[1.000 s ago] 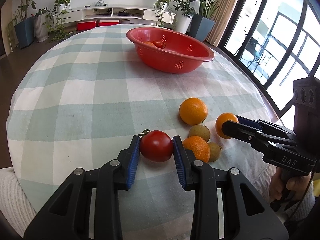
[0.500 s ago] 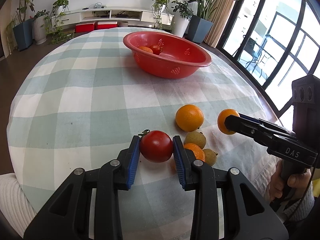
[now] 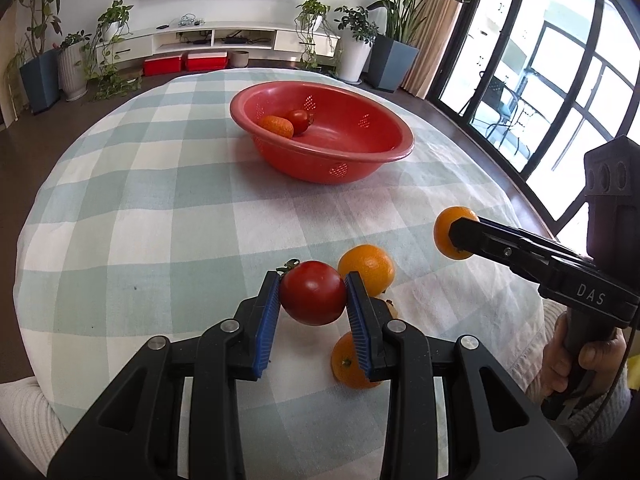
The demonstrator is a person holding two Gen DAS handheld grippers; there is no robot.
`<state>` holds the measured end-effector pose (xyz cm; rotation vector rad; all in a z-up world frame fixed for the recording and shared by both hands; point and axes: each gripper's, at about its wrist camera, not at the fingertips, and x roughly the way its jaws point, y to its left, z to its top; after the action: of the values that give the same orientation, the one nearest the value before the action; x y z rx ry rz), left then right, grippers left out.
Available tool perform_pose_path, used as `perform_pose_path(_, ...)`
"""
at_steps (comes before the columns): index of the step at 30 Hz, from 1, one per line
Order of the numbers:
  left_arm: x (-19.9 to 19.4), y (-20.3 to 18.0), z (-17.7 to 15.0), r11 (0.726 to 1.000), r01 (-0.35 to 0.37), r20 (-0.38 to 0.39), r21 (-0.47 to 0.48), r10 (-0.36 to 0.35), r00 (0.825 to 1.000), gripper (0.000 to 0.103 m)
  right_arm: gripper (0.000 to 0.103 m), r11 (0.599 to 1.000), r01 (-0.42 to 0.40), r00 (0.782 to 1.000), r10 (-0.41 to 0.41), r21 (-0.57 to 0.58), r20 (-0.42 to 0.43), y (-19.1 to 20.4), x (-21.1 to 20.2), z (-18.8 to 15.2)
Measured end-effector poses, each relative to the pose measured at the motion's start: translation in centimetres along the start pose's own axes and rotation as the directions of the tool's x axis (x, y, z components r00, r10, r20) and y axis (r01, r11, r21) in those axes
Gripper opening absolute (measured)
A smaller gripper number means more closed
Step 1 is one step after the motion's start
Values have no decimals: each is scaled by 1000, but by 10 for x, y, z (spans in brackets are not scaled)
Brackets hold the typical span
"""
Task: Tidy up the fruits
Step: 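Lift the tomato with left tool while right tool lifts the orange toward bowl, then carry the red tomato in left tool while right tool carries the orange over the red bowl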
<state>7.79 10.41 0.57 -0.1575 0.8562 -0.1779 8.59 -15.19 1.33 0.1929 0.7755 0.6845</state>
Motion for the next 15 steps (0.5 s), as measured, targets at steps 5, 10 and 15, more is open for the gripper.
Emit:
perform_pose_path(5, 1, -1, 9, 1000, 2, 5, 7, -2, 1000, 31, 40, 1000, -5, 1000, 5, -11, 19, 3, 0, 14)
perform_pose_path(10, 3, -2, 20, 1000, 4, 16, 14, -4, 1000, 31, 40, 1000, -7, 1000, 7, -23, 28, 4, 5, 25)
perform_pose_path(15, 5, -1, 28, 1000, 5, 19, 16, -6, 1000, 31, 40, 1000, -10, 999, 11, -25, 32, 4, 10, 35)
